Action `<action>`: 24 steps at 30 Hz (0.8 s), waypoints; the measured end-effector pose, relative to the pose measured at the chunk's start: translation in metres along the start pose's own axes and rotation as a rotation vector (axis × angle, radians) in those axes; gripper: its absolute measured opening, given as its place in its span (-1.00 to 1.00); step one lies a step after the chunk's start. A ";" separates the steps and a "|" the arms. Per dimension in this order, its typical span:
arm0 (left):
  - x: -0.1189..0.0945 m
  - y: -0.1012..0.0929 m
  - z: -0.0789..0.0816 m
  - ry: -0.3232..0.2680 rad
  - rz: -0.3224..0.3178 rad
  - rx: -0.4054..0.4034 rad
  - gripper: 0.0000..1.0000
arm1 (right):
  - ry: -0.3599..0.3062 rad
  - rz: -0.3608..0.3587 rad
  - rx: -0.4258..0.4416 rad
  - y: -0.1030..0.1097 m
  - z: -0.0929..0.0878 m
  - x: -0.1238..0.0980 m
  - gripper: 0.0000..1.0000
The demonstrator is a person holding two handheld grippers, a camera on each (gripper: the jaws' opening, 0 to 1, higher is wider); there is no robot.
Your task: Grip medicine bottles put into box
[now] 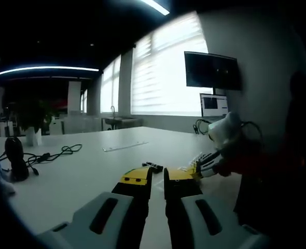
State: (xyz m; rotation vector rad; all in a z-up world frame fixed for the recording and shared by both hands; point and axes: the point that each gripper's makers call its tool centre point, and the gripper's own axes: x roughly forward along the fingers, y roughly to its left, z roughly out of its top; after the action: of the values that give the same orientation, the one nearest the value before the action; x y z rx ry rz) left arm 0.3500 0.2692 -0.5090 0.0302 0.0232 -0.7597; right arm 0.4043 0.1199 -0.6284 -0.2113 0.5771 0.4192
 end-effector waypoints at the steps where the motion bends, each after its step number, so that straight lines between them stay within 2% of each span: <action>1: 0.000 0.001 -0.001 0.002 0.003 -0.001 -0.93 | -0.008 0.005 0.001 -0.001 0.000 0.001 -1.00; 9: 0.001 0.001 -0.001 0.004 0.003 0.000 -0.93 | -0.055 0.006 0.011 -0.004 0.003 -0.003 -1.00; 17: -0.001 0.004 -0.001 -0.001 0.011 -0.003 -0.93 | -0.120 -0.009 0.013 -0.010 0.014 -0.008 -0.96; 24: -0.005 0.007 0.002 -0.009 0.021 -0.004 -0.93 | -0.140 -0.038 0.006 -0.022 0.024 -0.009 -0.92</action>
State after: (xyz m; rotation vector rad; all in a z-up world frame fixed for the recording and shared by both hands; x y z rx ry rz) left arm 0.3517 0.2778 -0.5068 0.0229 0.0159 -0.7387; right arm 0.4194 0.1045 -0.6019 -0.1850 0.4363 0.3916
